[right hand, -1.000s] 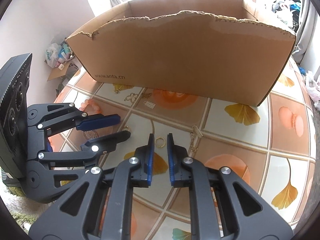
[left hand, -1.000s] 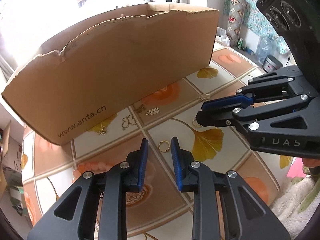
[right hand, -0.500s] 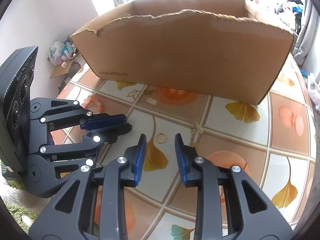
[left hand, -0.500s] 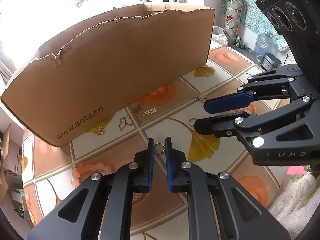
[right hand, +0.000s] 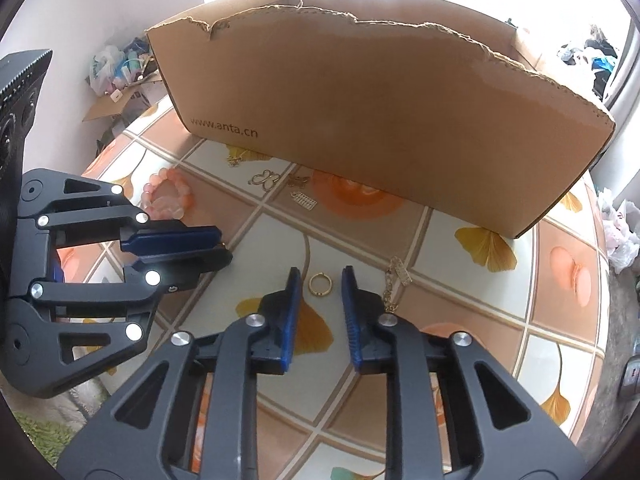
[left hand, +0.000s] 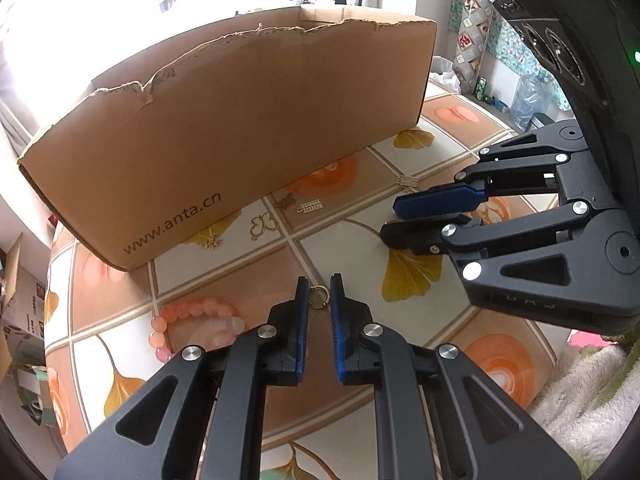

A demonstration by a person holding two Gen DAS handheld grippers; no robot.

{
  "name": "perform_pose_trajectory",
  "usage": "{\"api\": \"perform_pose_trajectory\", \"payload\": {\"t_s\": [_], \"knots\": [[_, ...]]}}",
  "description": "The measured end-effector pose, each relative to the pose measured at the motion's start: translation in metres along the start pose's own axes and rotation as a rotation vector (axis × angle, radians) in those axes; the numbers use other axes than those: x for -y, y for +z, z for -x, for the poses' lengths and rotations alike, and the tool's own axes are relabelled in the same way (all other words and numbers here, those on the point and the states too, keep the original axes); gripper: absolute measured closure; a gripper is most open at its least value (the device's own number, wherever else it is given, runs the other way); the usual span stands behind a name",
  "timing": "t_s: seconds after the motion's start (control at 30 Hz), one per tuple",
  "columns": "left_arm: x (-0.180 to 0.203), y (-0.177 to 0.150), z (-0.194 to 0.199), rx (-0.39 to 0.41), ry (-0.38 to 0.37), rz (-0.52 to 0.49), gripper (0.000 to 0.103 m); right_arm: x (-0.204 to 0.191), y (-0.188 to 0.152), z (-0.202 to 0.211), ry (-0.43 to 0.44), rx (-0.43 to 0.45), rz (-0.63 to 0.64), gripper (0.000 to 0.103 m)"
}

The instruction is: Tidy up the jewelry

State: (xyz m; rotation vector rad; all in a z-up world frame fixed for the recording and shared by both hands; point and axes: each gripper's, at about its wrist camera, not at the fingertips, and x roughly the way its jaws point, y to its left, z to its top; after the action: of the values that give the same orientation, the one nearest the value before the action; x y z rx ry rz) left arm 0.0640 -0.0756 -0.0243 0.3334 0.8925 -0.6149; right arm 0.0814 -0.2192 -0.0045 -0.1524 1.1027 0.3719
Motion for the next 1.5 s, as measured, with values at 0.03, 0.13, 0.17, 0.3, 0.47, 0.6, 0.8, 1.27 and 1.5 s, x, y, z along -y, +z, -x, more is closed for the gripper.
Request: {"api": "perform_pose_trajectory", "payload": {"t_s": [0.03, 0.13, 0.17, 0.3, 0.47, 0.6, 0.8, 1.27, 1.5], "knots": [[0.0, 0.0, 0.0, 0.0, 0.0, 0.001, 0.092, -0.001, 0.0, 0.0, 0.001, -0.002, 0.003, 0.091], [-0.001, 0.0, 0.0, 0.003, -0.001, 0.002, 0.092, -0.001, 0.001, -0.001, 0.007, -0.008, 0.002, 0.093], [-0.001, 0.0, 0.0, 0.004, -0.002, 0.003, 0.092, 0.0, 0.001, -0.001, 0.011, -0.007, -0.002, 0.093], [-0.002, -0.001, 0.0, 0.008, -0.002, 0.005, 0.092, 0.003, 0.001, -0.001, 0.029, -0.003, -0.026, 0.094], [-0.003, -0.001, 0.001, 0.008, -0.002, 0.01, 0.092, 0.002, -0.001, 0.0, 0.038, 0.0, -0.037, 0.094], [-0.004, -0.002, 0.004, 0.012, 0.002, 0.016, 0.092, 0.004, -0.001, 0.006, 0.039, 0.012, -0.042, 0.103], [-0.003, -0.002, 0.011, 0.026, 0.011, 0.02, 0.092, 0.007, -0.003, 0.012, 0.039, 0.026, -0.051, 0.103], [0.001, -0.005, 0.012, 0.03, 0.011, 0.036, 0.092, -0.01, -0.001, 0.005, 0.048, 0.018, 0.005, 0.071], [0.0, -0.006, 0.01, 0.028, -0.002, 0.036, 0.092, -0.011, -0.003, 0.0, 0.017, 0.0, 0.013, 0.089]]}}
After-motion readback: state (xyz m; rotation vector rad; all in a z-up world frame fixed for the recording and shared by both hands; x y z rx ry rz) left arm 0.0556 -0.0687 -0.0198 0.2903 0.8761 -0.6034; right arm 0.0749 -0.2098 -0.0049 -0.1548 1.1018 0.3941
